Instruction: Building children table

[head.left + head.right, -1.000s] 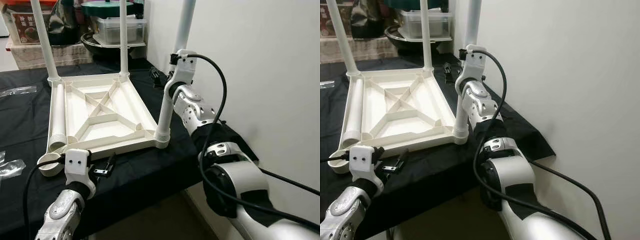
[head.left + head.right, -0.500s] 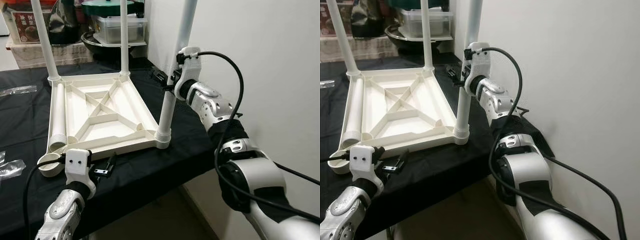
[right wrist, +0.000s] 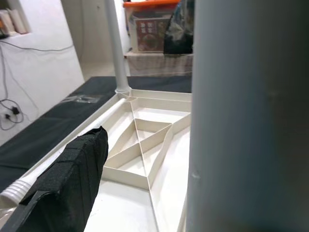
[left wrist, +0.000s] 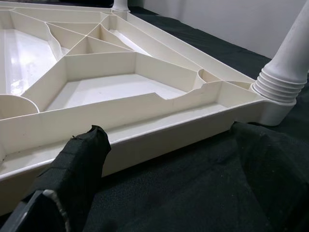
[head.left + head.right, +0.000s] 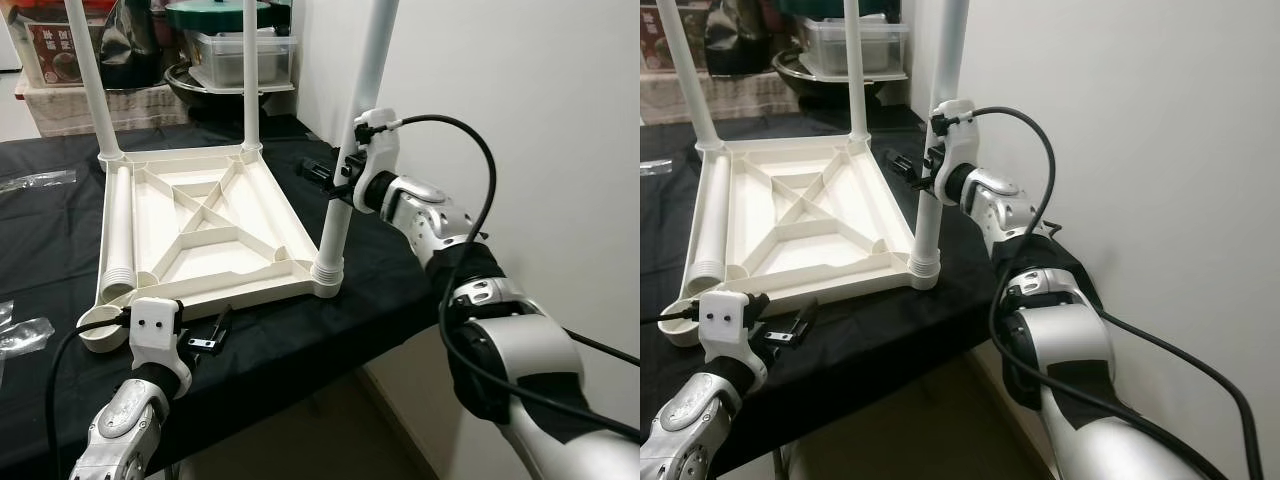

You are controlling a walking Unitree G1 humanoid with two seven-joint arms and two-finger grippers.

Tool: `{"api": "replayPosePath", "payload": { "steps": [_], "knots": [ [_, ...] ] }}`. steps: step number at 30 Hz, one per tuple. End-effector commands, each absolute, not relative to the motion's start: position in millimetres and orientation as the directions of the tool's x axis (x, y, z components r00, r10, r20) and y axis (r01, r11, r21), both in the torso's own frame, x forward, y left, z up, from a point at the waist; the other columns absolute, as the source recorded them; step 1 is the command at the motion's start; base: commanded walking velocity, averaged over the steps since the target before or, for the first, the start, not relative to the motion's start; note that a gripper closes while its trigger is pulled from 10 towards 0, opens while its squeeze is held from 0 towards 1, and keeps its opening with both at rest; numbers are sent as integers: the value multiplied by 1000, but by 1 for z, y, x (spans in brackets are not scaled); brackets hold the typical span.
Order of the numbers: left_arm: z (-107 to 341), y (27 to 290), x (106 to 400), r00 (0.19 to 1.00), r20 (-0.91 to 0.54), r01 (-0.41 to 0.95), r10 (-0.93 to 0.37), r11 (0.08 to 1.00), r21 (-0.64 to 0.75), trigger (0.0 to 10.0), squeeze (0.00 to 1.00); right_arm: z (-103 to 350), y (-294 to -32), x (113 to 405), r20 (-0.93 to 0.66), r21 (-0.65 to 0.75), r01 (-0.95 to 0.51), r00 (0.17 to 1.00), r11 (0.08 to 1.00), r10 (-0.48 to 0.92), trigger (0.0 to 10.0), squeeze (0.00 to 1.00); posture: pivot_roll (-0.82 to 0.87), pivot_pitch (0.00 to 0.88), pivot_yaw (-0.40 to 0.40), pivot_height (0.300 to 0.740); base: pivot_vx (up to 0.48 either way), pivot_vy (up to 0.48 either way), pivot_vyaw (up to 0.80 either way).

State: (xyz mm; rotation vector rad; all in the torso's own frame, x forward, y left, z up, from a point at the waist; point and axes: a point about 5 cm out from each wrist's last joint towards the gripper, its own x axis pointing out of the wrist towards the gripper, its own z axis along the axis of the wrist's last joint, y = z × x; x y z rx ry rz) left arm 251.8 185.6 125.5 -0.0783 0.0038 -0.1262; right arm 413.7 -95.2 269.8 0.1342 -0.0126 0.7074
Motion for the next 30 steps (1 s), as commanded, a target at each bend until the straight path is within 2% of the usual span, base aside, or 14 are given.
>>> {"api": "replayPosePath", "payload": {
  "steps": [1, 2, 3, 4, 19, 23, 25, 27, 28, 30],
  "knots": [
    [123, 184, 251, 991, -14, 135, -136, 989, -67, 10000, 0, 260, -103, 413, 56, 145, -653, 755, 743, 653, 6392, 0, 62, 0, -113, 740, 0, 0, 0],
    [123, 184, 251, 991, -14, 134, -135, 989, -67, 10000, 0, 258, -106, 414, 42, 151, -640, 765, 753, 642, 4196, 0, 62, 0, -113, 740, 0, 0, 0],
    [123, 184, 251, 991, -14, 134, -135, 989, -67, 10000, 0, 258, -106, 414, 42, 151, -640, 765, 753, 642, 4196, 0, 62, 0, -113, 740, 0, 0, 0],
    [123, 184, 251, 991, -14, 135, -136, 989, -68, 10000, 0, 255, -110, 415, 26, 154, -626, 776, 764, 630, 0, 0, 63, 0, -109, 740, 0, 0, 0],
    [123, 185, 251, 991, -14, 135, -136, 989, -65, 10000, 0, 251, -114, 415, 43, 150, -627, 777, 765, 628, 0, 0, 73, 0, -112, 740, 0, 0, 0],
    [123, 186, 250, 991, -14, 133, -134, 989, -62, 10000, 0, 245, -110, 420, -3, 126, -472, 879, 872, 477, 0, 0, 74, 0, -113, 740, 0, 0, 0],
    [123, 186, 250, 991, -14, 133, -134, 989, -62, 10000, 0, 245, -110, 420, -3, 126, -472, 879, 872, 477, 0, 0, 74, 0, -113, 740, 0, 0, 0],
    [123, 186, 250, 991, -15, 132, -133, 989, -63, 10000, 0, 236, -104, 421, -51, 131, -323, 942, 937, 332, 0, 0, 71, 0, -111, 740, 0, 0, 0],
    [123, 186, 250, 991, -15, 132, -133, 989, -63, 10000, 0, 236, -104, 421, -51, 131, -323, 942, 937, 332, 0, 0, 71, 0, -111, 740, 0, 0, 0],
    [122, 184, 251, 990, -15, 136, -137, 989, -66, 10000, 0, 222, -84, 417, -92, 143, -212, 970, 967, 226, 0, 0, 72, 0, -106, 740, 0, 0, 0]
  ]
}}
